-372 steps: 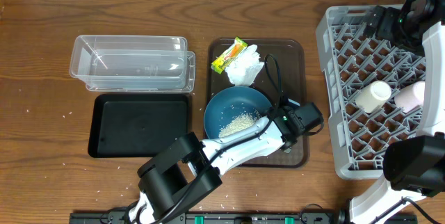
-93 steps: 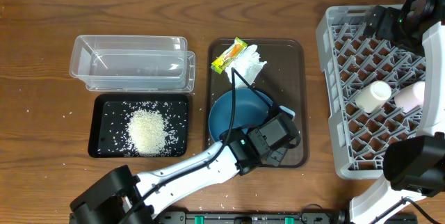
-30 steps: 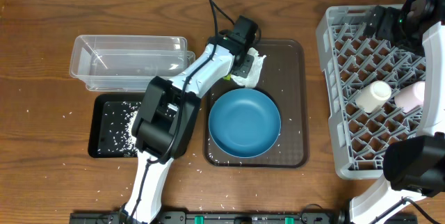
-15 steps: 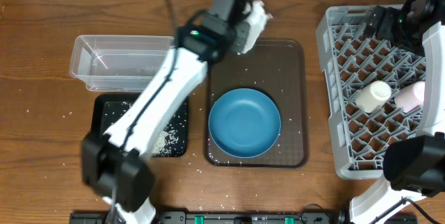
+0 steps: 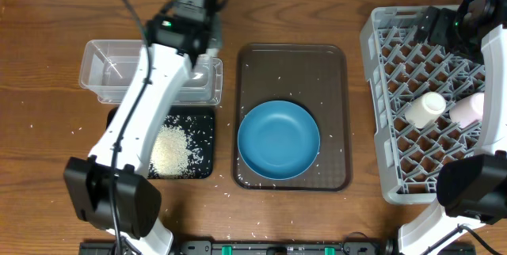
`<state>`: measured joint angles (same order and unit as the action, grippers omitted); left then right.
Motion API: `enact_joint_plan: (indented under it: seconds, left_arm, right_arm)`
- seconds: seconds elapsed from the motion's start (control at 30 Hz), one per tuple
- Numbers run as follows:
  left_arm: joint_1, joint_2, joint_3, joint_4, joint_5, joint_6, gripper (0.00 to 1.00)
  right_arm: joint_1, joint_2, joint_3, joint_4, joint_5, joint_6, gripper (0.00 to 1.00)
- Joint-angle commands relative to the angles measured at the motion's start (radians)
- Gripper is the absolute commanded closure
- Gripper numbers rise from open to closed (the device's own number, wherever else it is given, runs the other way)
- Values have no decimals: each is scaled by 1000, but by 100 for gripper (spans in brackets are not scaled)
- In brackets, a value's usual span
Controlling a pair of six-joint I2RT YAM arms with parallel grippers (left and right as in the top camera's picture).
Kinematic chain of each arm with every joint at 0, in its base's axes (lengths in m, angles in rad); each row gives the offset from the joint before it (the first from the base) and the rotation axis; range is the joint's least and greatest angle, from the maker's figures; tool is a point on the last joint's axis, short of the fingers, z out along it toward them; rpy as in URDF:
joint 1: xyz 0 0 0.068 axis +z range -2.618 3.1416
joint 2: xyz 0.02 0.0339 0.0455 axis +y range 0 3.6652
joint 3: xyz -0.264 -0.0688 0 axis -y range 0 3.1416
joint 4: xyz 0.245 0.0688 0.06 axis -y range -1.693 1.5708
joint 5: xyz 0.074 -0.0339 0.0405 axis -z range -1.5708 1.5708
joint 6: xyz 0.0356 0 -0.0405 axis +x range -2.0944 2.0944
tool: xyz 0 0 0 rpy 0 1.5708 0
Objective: Sort waste into correct bins and load items into the dishwasher rack
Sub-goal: 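Carry the wrapper and tissue left and drop them into the clear bin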
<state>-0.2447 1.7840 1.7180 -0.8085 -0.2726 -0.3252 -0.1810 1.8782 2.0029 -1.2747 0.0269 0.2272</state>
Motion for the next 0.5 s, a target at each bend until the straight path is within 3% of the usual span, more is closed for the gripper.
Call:
enact_joint_plan:
  seconds: [0.0,0.47]
  left_arm:
    - [60,6,5,-18,-36,-192,94]
    - [183,8,-30,-176,-27,-896,93]
  right_arm:
    - [-1,5,2,0,10,11,1]
    - [-1,5,2,0,10,11,1]
